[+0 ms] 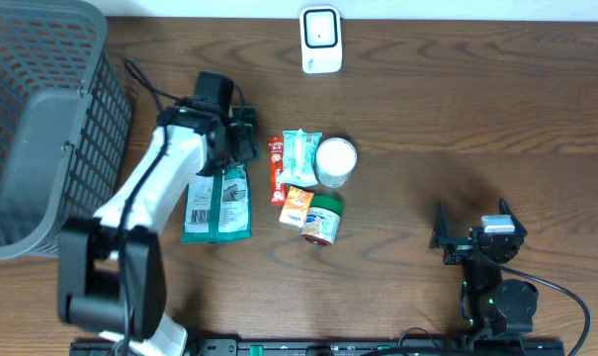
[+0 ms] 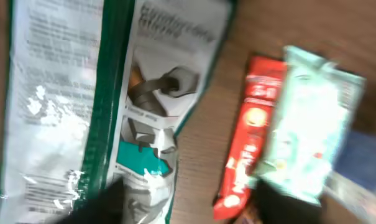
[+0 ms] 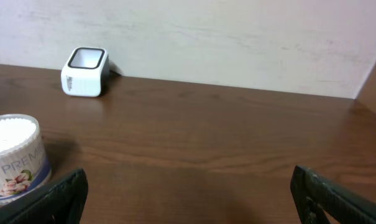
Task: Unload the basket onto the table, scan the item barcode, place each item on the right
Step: 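Carry the gloves pack out and lay it left of the items, then raise the left gripper away from the gloves pack and hold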
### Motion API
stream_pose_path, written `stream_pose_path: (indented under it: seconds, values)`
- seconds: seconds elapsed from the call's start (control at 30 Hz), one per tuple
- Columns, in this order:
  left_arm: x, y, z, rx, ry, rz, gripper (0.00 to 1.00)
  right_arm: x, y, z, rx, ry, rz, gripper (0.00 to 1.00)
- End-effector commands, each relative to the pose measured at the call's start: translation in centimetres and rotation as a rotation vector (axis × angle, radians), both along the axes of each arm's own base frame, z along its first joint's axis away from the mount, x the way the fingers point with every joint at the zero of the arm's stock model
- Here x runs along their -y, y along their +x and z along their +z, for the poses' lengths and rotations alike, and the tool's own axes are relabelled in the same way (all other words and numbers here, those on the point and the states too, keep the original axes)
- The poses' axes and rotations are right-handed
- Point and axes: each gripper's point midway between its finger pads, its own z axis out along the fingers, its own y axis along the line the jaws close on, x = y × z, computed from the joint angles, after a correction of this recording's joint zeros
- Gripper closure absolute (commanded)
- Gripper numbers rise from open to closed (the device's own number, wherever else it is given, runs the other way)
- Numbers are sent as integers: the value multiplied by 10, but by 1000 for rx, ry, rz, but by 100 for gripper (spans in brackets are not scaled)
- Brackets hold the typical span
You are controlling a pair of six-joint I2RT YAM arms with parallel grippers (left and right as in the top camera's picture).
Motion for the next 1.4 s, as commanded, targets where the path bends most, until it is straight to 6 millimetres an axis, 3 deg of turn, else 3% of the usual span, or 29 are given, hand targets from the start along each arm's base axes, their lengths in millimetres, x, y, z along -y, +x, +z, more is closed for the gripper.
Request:
stream_pose_path:
  seconds: [0.0, 0.3, 0.4, 0.47, 0.5, 0.57, 0.63, 0.83, 0.97, 1.0, 1.07, 1.1, 1.37]
  values:
    - [1, 6, 19, 51, 0, -38, 93, -2, 0, -2, -6, -10, 8, 1]
    - [-23, -8, -10, -15, 131, -4, 92, -2, 0, -2, -6, -10, 8, 1]
    - [-31, -13, -19, -36, 173, 5, 76, -2, 0, -2, -6, -10, 8, 1]
    - [-37, -12, -19, -30, 202, 7, 72, -2, 0, -2, -6, -10, 8, 1]
    - [-38, -10, -16, -21, 200, 10, 68, -1, 0, -2, -6, -10, 8, 1]
    - [-44, -2, -3, 13, 193, 31, 50, -1, 0, -2, -6, -10, 8, 1]
    - [-52, 7, 16, 64, 183, 63, 43, -2, 0, -2, -6, -10, 8, 1]
    - [-92, 25, 80, 256, 164, 180, 37, -2, 0, -2, -6, -10, 8, 1]
    - [-123, 22, 106, 325, 181, 252, 33, -2, 0, -2, -6, -10, 8, 1]
    - [-130, 20, 110, 331, 183, 269, 32, -2, 0, -2, -6, -10, 8, 1]
    - [-140, 15, 113, 328, 187, 296, 18, -2, 0, -2, -6, -10, 8, 1]
    - [-143, 13, 112, 318, 189, 303, 16, -2, 0, -2, -6, -10, 8, 1]
    - [-148, 12, 110, 312, 191, 315, 15, -2, 0, -2, -6, -10, 8, 1]
